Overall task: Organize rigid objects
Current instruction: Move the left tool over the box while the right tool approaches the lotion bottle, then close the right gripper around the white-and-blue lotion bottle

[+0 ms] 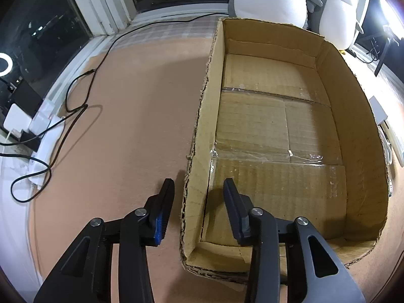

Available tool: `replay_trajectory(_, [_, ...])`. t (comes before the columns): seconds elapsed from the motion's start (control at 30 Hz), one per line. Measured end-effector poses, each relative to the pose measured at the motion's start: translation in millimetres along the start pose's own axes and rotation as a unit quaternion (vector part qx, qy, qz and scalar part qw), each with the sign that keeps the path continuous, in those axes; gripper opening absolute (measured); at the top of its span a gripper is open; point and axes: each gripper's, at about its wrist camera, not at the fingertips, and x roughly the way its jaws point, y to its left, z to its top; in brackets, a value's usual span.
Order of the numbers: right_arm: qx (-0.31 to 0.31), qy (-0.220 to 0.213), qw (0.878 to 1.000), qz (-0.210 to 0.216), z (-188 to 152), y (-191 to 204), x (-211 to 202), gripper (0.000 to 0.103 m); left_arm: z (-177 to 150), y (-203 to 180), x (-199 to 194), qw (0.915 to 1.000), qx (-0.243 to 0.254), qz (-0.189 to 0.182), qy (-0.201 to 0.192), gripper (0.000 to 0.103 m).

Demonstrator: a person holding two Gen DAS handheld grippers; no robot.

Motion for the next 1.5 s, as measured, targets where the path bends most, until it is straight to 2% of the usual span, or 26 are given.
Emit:
replay_trajectory(0.07, [-0.010,0.011,1.000,0.010,7.9,0.9,9.1,0.080,0.8,-0.1,0.6,1.0000,0.000,-0.002,0.001,0.036])
replay_trajectory(0.2, [-0.010,0.045,0.998,0.046,23.5,-0.1,32.5,0.055,1.4,-0.2,0.5,1.0000,-0.001,-0.002,0.001,0.036])
replay_trajectory(0.23, [-0.013,0.054,0.997,0.051,26.6,0.3,39.7,0.054,1.2,0.0,0.5,1.0000,0.000,-0.002,0.001,0.036])
replay_trajectory(0.43, [-0.048,0.095,0.993,0.044,36.3,7.1,75.7,0.054,2.3,-0.1,1.7,1.0000,0.000,-0.001,0.000,0.036])
replay_trajectory(0.7, [-0.124,0.108,0.986,0.019,38.9,25.6,88.3,0.053,1.0,-0.7,1.1,1.0000,-0.004,-0.001,0.000,0.036])
replay_trajectory(0.97, [-0.171,0.128,0.977,-0.002,38.2,41.6,102.2,0.053,0.4,0.5,1.6,1.0000,-0.007,-0.004,-0.001,0.036])
replay_trajectory(1.07, [-0.176,0.135,0.975,-0.003,37.5,43.0,107.2,0.051,0.4,1.7,1.6,1.0000,-0.008,-0.005,-0.001,0.036])
replay_trajectory(1.13, [-0.176,0.143,0.974,-0.001,36.5,43.2,110.5,0.045,0.6,1.6,1.5,1.0000,-0.008,-0.005,-0.001,0.036])
replay_trajectory(1.27, [-0.177,0.146,0.973,-0.003,36.5,42.9,113.2,0.044,0.9,2.0,1.6,1.0000,-0.009,-0.005,0.000,0.036])
replay_trajectory(1.5, [-0.153,0.145,0.977,0.021,38.4,35.6,112.4,0.044,0.8,1.3,1.5,0.9999,-0.009,-0.004,-0.001,0.036])
